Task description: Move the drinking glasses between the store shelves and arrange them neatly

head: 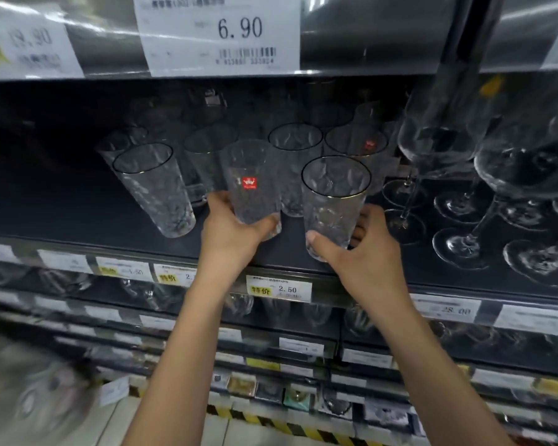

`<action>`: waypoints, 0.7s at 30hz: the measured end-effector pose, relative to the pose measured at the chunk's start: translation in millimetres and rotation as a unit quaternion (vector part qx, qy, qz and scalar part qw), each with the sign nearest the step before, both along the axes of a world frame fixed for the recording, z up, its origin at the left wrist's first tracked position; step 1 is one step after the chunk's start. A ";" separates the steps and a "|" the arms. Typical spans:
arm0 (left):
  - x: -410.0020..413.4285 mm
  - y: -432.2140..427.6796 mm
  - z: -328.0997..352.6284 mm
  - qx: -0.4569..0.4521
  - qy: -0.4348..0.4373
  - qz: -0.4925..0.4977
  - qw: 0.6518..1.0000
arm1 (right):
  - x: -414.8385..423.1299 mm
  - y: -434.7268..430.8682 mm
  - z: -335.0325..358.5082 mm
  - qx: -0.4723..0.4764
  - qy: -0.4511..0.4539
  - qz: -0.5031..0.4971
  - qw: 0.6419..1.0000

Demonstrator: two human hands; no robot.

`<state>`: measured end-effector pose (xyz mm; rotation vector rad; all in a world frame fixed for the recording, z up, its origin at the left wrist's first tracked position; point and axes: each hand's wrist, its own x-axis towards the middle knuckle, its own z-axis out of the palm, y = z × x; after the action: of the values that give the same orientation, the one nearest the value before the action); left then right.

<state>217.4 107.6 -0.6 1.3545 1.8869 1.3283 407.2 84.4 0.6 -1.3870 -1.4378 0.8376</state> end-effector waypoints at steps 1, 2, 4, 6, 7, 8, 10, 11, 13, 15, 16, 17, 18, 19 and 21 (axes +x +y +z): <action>0.0 -0.1 0.1 0.000 0.004 0.001 1.000 | 1.5 -0.5 -0.8 0.002 0.003 0.002 1.000; 0.2 -1.5 1.0 0.001 0.010 0.003 1.000 | 3.1 -1.1 -1.6 0.003 0.009 0.005 1.000; 0.5 -5.4 1.3 0.010 0.023 0.004 1.000 | 6.0 -2.7 -3.1 0.009 0.031 0.015 0.999; 1.2 -12.6 2.2 0.022 0.030 0.000 0.999 | 8.0 -4.6 -3.4 0.013 0.056 0.029 0.998; 1.6 -16.1 1.3 0.030 0.028 -0.005 0.999 | 8.6 -5.8 -3.0 0.016 0.066 0.035 0.997; 2.4 -19.8 0.4 0.033 0.028 -0.011 0.999 | 9.6 -6.9 -2.8 0.020 0.074 0.042 0.996; 3.3 -27.2 -0.1 0.044 0.025 -0.020 0.998 | 11.1 -9.3 -1.3 0.030 0.100 0.056 0.993; 2.9 -29.6 -1.2 0.050 0.019 -0.021 0.998 | 11.7 -10.7 0.4 0.037 0.116 0.064 0.990; 1.7 -36.4 -0.2 0.056 0.003 -0.016 0.998 | 12.7 -12.3 3.8 0.054 0.140 0.084 0.985; 2.3 -48.0 6.8 0.074 -0.023 -0.002 0.997 | 12.2 -12.5 7.5 0.070 0.159 0.109 0.979; 1.8 -54.3 9.9 0.085 -0.034 0.009 0.996 | 11.0 -12.3 9.3 0.076 0.168 0.123 0.975; 2.0 -61.4 14.3 0.099 -0.036 0.018 0.994 | 8.8 -12.4 11.5 0.079 0.179 0.139 0.971; 0.5 -69.0 17.2 0.109 -0.037 0.024 0.993 | 5.9 -12.5 14.0 0.078 0.190 0.153 0.967; -0.8 -76.4 20.3 0.117 -0.045 0.028 0.992 | 1.6 -12.7 16.2 0.073 0.201 0.168 0.962; -8.0 -91.3 24.7 0.139 -0.085 0.036 0.986 | -9.6 -12.7 17.4 0.043 0.231 0.204 0.950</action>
<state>209.4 16.3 24.1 1.2638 1.6992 1.7372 397.6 71.7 18.0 -0.7602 -1.3797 1.2524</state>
